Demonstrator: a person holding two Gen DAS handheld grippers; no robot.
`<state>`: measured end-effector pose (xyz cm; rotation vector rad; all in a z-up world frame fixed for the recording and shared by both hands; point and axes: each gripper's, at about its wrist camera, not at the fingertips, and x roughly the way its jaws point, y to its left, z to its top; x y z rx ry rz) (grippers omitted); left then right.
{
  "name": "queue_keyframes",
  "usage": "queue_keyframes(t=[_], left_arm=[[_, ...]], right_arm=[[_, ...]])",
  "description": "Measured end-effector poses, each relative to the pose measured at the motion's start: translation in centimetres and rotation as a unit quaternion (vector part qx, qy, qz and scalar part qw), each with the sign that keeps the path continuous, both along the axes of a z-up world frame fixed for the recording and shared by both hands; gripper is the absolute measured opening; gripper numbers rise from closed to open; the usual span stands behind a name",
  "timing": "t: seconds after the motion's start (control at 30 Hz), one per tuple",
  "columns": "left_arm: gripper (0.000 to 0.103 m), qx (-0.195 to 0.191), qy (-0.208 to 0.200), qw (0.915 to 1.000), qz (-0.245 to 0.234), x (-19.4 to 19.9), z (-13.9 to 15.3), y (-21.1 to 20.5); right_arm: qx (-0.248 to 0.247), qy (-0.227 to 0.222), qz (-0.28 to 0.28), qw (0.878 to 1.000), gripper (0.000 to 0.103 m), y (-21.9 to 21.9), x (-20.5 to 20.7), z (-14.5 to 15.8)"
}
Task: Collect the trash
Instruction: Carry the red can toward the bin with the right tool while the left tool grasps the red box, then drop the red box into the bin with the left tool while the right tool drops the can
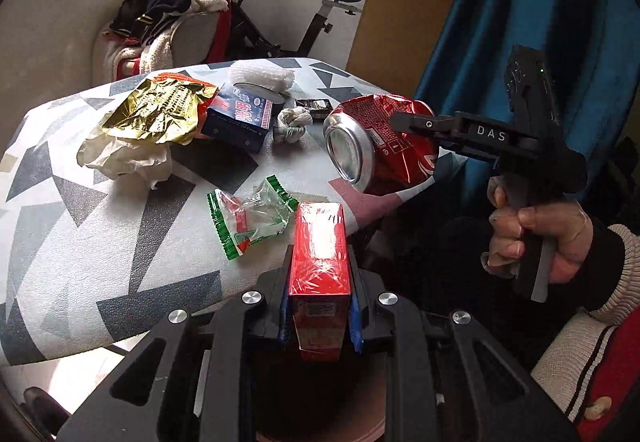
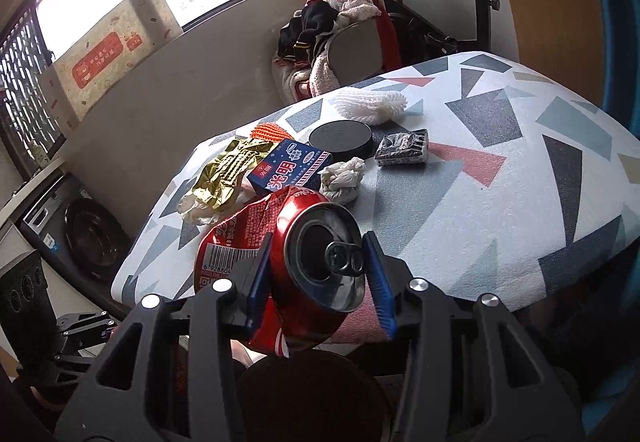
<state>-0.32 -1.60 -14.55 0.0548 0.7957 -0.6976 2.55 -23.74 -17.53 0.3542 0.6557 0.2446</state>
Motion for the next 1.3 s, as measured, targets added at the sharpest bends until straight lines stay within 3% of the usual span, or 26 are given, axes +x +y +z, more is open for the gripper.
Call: queue_keyframes(t=[0.2, 0.47, 0.5, 0.53, 0.57, 0.6, 0.73, 1.03, 1.3], left_arm=[[0.022, 0.031, 0.040, 0.9987, -0.007, -1.5, -4.0, -0.1], [0.023, 0.031, 0.082, 0.9961, -0.006, -1.2, -5.7, 0.3], [0.026, 0.030, 0.080, 0.9963, -0.007, -1.3, -5.7, 0.3], [0.041, 0.030, 0.075, 0.9967, -0.006, -1.5, -5.4, 0.2], [0.062, 0.034, 0.067, 0.9972, -0.004, -1.6, -5.1, 0.0], [0.070, 0.037, 0.057, 0.9977, -0.001, -1.7, -4.9, -0.1], [0.086, 0.040, 0.014, 0.9989, 0.022, -2.5, -3.7, 0.3], [0.092, 0.005, -0.026, 0.9909, 0.132, -2.6, -1.7, 4.2], [0.096, -0.013, -0.031, 0.9853, 0.168, -2.4, -1.3, 5.5]], right_arm=[[-0.008, 0.016, 0.014, 1.000, 0.045, 0.3, -1.8, -1.4], [-0.013, 0.039, 0.032, 0.999, 0.045, 1.3, -3.2, -3.1], [-0.015, 0.040, 0.035, 0.998, 0.045, 1.4, -3.3, -3.2], [-0.016, 0.040, 0.036, 0.998, 0.045, 1.5, -3.4, -3.2], [-0.018, 0.040, 0.038, 0.998, 0.045, 1.6, -3.4, -3.2], [-0.019, 0.041, 0.039, 0.998, 0.045, 1.8, -3.5, -3.3], [-0.027, 0.052, 0.054, 0.997, 0.045, 2.7, -3.7, -3.9], [-0.074, 0.076, 0.109, 0.988, 0.045, 6.0, -3.5, -5.7], [-0.113, 0.109, 0.139, 0.978, 0.045, 8.3, -2.8, -7.7]])
